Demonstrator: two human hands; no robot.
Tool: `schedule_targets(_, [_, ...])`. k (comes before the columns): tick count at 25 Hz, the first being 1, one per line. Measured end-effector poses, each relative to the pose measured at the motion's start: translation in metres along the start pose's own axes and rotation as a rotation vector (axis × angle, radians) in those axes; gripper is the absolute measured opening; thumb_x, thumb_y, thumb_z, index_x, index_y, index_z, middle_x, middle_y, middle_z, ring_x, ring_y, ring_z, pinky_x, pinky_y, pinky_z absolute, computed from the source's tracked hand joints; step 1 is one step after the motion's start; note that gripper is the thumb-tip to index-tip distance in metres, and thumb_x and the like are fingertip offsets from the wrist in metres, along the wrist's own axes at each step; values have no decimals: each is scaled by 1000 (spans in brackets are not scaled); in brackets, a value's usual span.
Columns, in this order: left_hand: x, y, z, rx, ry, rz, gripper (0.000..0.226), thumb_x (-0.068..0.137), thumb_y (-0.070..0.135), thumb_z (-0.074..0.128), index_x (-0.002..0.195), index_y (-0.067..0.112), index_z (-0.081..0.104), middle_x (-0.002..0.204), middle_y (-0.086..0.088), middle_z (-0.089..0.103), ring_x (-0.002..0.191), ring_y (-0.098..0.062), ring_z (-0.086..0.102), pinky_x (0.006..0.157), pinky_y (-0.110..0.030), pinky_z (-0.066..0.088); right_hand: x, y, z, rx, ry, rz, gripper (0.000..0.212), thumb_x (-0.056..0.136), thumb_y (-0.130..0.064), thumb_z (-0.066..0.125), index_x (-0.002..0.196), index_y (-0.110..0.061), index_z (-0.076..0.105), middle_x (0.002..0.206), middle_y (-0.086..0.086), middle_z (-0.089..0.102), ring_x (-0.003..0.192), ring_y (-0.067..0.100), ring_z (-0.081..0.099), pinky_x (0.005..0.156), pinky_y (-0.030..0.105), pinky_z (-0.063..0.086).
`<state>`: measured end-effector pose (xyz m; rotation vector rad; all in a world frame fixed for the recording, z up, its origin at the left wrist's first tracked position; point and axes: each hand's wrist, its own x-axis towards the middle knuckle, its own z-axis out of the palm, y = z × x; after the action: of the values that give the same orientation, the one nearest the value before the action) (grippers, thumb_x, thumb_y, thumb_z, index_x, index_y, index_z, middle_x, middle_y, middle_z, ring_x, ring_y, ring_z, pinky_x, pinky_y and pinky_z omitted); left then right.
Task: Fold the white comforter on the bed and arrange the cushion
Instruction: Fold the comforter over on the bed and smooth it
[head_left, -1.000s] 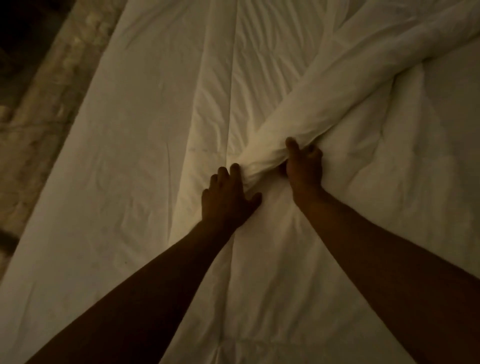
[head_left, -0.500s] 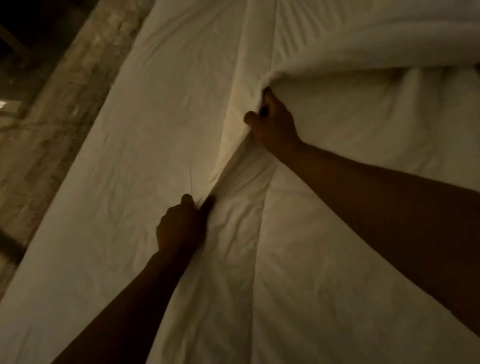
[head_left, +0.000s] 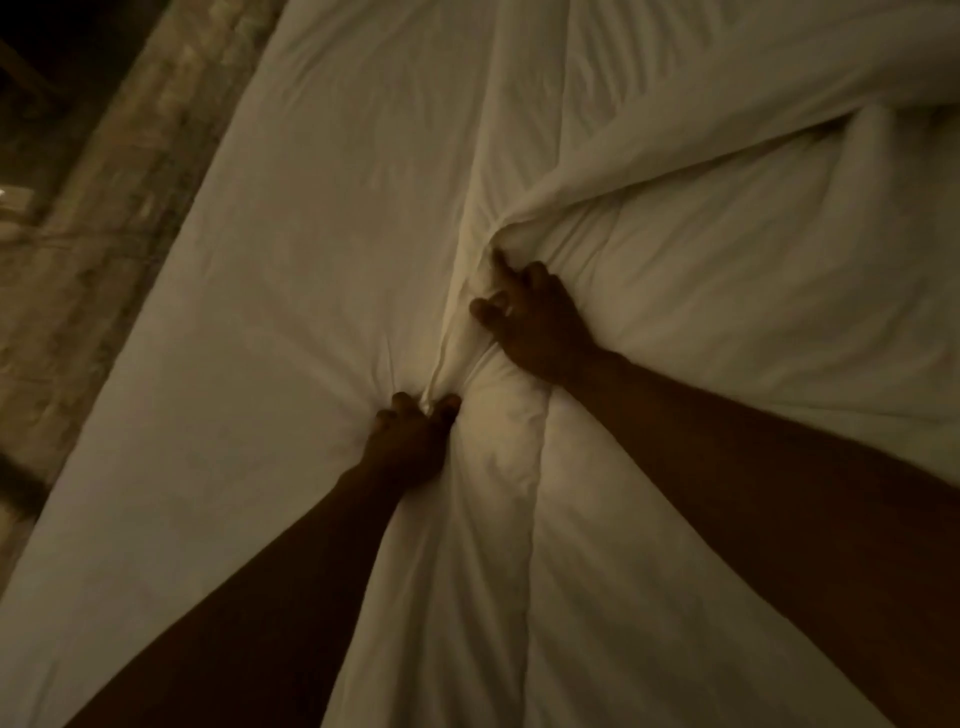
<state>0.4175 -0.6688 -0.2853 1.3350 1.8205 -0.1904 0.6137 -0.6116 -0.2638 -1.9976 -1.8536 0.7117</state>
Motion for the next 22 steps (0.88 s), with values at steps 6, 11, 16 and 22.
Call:
schedule_targets(6, [-53,9,-6,-110,166,45,85,90,73,28,144,7,31,144,-22,43,127,-41,46,106,-49,39,-168,41,-15,-361,178,-252,52,99,-44,44,144,-18,50,154,13,40,144,32,34,117,53,25])
schedule_targets(11, [-157,0,47,399,425,318,89,87,81,16,155,32,-13,166,-3,-8,152,-34,-4,117,-62,4,-291,104,-67,-509,268,217,61,95,-45,45,152,-25,35,161,16,22,150,33,19,121,53,13])
schedule_targets(16, [-220,-49,129,693,398,503,80,87,76,23,156,40,3,166,1,1,152,-32,-3,113,-70,5,-376,142,-88,-573,193,347,65,95,-53,40,155,-30,25,164,11,14,151,31,13,120,57,11])
schedule_targets(22, [-267,-136,148,719,397,258,82,85,77,13,154,39,-12,165,1,-12,151,-28,-13,114,-67,1,-503,177,-85,-539,72,573,74,91,-71,23,155,-42,-2,166,3,4,152,30,8,119,59,8])
